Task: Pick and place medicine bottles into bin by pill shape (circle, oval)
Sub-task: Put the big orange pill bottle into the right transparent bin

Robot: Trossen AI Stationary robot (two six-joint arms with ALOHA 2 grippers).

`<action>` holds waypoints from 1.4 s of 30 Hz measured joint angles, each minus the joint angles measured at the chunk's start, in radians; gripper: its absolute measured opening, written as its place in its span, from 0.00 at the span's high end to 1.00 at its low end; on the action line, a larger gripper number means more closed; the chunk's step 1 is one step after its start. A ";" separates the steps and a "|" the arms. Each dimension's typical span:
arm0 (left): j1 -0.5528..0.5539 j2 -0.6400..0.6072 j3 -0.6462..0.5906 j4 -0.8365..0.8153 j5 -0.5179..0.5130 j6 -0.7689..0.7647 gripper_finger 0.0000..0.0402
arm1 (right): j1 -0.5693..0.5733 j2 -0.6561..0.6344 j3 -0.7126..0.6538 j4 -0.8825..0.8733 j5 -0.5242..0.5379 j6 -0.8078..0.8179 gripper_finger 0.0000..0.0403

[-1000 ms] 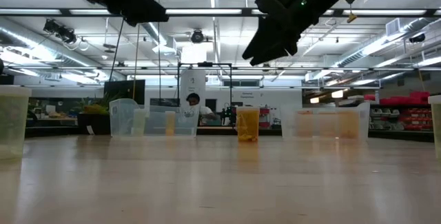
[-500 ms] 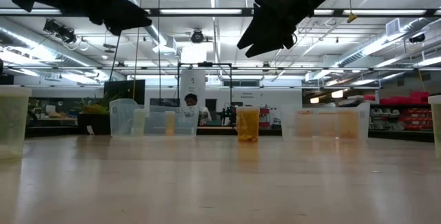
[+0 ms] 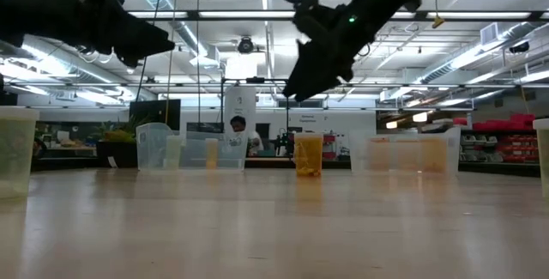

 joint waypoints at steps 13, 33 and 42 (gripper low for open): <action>0.000 -0.073 -0.106 0.081 0.000 -0.013 0.57 | -0.075 0.171 0.229 -0.225 -0.034 -0.047 0.37; 0.000 -0.090 -0.162 0.183 -0.001 -0.001 0.57 | -0.108 0.172 0.176 -0.259 -0.110 -0.019 0.37; 0.000 -0.090 -0.162 0.182 -0.001 -0.007 0.57 | -0.105 0.172 0.176 -0.263 -0.130 -0.007 0.37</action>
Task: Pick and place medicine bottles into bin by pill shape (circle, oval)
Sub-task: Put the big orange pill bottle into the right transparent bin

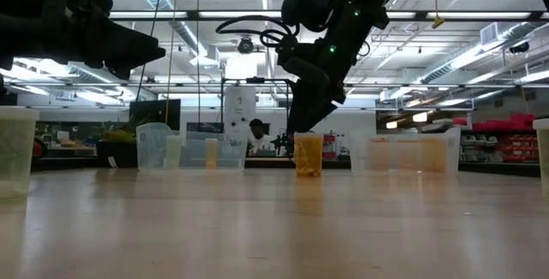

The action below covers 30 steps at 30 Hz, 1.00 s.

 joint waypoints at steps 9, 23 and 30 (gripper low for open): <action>0.000 0.000 0.000 0.000 0.000 0.000 0.57 | 0.000 0.000 0.000 -0.011 -0.006 0.025 0.37; 0.000 0.000 0.000 0.000 0.000 0.000 0.57 | 0.000 0.000 0.000 -0.047 -0.006 0.042 0.37; 0.000 0.000 -0.001 0.000 0.000 0.000 0.57 | 0.000 0.000 0.000 -0.099 -0.006 0.040 0.37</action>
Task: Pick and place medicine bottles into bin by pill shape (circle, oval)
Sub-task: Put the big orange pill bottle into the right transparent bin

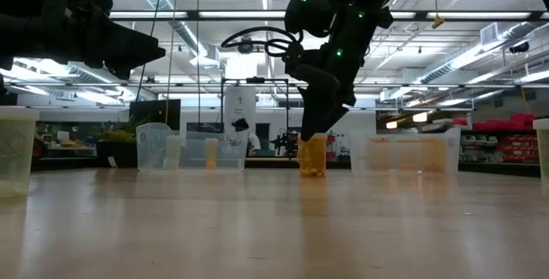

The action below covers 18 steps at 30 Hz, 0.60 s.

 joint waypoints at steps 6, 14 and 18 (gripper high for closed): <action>0.000 0.000 0.000 0.000 0.000 0.001 0.57 | 0.000 0.000 0.000 -0.002 0.000 -0.003 0.37; 0.000 0.000 0.000 0.000 0.000 0.001 0.57 | 0.000 0.000 0.000 -0.003 0.000 0.000 0.38; 0.000 0.000 0.000 0.000 0.000 0.001 0.57 | -0.005 0.000 0.000 -0.007 -0.019 0.000 0.41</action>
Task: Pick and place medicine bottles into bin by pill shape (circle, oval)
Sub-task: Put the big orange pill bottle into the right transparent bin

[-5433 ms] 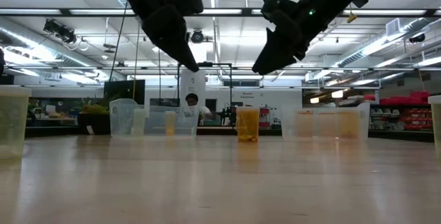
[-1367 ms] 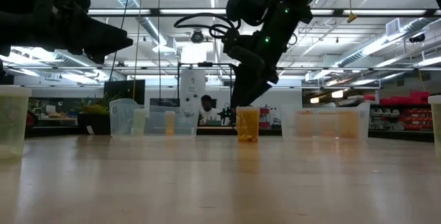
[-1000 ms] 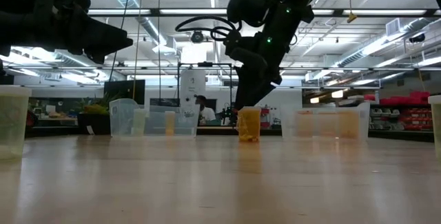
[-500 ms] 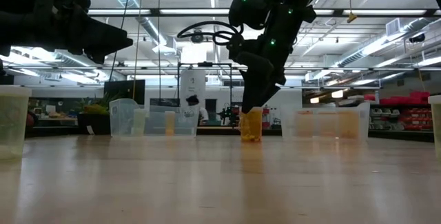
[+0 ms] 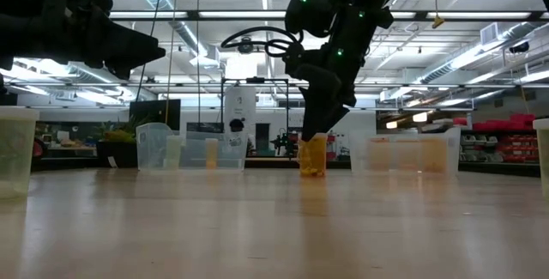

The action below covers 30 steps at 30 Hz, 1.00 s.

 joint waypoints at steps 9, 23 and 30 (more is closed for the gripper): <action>0.000 0.000 0.000 0.000 0.000 0.000 0.57 | -0.008 -0.002 0.000 -0.002 -0.019 -0.027 0.43; 0.000 0.000 0.000 0.001 0.000 0.000 0.57 | -0.016 -0.064 0.006 -0.033 -0.017 -0.046 0.43; 0.000 0.000 0.000 0.002 0.000 0.000 0.57 | -0.016 -0.153 0.006 -0.066 0.025 -0.019 0.43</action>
